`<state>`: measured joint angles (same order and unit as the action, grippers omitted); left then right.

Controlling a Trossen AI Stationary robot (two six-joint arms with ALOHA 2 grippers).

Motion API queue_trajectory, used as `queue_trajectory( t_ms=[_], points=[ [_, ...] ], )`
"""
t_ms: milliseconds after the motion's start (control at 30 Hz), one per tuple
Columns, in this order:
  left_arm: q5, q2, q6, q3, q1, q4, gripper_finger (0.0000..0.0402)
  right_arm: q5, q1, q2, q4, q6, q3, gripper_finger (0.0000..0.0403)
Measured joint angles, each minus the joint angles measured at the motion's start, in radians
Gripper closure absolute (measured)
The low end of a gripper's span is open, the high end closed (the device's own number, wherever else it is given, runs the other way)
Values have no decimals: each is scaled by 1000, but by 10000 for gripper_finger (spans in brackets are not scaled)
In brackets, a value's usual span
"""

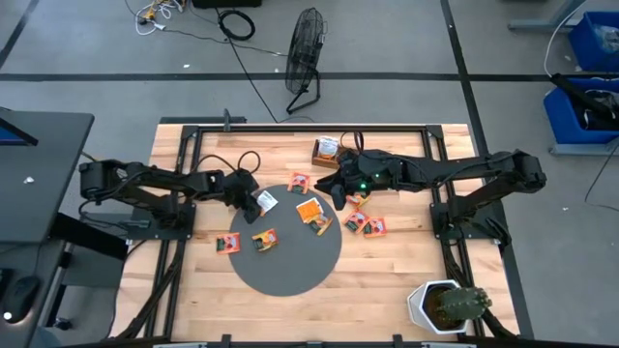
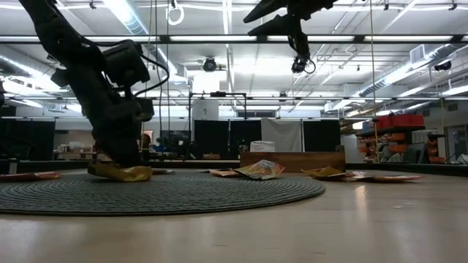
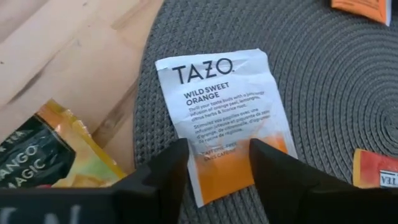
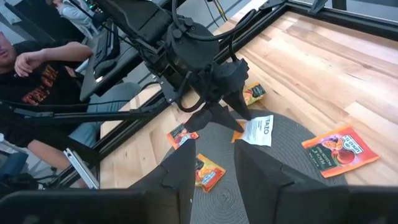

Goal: Pick & Place Tea
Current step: Put the white tea bag into the left section of the wooden organizer

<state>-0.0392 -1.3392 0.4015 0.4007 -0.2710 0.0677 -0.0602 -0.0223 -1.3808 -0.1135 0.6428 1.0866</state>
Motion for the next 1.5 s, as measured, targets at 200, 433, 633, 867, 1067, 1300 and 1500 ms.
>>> queue_trajectory(
  t_ms=[200, 433, 633, 867, 1067, 1300, 1500],
  points=[
    [7, 0, 2, 0, 0, -7, 309, -3, 0, 0, -4, -14, 0, 286],
    [-2, 0, 2, -1, 0, -11, 392, -3, 0, 0, -9, -23, 0, 286],
    [-1, -3, -3, 36, 1, 6, 395, -3, 0, 0, -9, -28, 0, 286],
    [-6, -3, -25, 129, 6, -6, 398, -3, 0, 0, -2, -28, 0, 286],
    [-3, -2, -79, 229, 49, -9, 398, 37, -33, 0, -2, 61, 0, 286],
    [110, -2, -207, 355, 125, -10, 399, 59, -79, 1, 1, 55, 0, 286],
    [285, 0, -312, 467, 197, -10, 399, 125, -126, 2, -45, 81, 0, 283]
  ],
)
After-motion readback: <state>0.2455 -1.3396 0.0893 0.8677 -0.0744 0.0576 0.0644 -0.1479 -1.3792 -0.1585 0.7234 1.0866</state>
